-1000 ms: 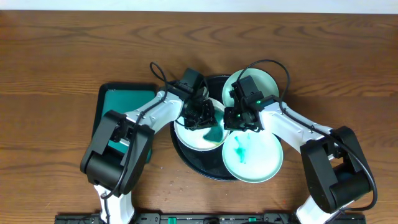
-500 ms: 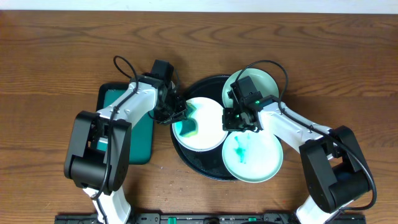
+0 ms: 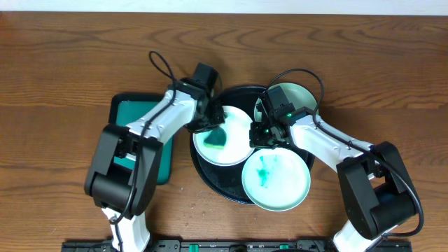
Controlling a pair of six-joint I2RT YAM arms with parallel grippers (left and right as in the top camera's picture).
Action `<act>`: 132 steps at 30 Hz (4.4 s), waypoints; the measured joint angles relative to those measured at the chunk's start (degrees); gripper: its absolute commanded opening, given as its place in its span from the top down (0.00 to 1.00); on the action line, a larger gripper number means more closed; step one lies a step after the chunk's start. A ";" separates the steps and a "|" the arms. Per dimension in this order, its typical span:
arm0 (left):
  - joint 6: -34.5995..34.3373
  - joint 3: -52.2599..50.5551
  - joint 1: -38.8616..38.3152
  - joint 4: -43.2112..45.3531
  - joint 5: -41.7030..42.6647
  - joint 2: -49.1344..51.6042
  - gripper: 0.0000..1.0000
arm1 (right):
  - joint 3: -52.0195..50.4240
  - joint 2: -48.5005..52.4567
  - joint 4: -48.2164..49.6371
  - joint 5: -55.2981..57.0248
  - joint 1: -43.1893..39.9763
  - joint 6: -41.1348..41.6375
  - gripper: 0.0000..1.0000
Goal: Clean dirty plates on tray and stack at the side
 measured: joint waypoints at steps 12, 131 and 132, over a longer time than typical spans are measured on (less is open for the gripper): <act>4.94 0.00 -1.64 3.72 20.06 2.21 0.93 | 0.04 0.00 -0.57 0.57 -0.02 -0.09 0.99; 10.84 0.20 20.94 -21.88 -19.37 -20.92 0.19 | 18.80 -10.16 -21.03 52.81 18.08 -26.03 0.99; 10.84 0.17 20.94 -21.88 -19.37 -20.90 0.19 | 18.80 -10.16 -21.00 56.11 20.11 -27.56 0.99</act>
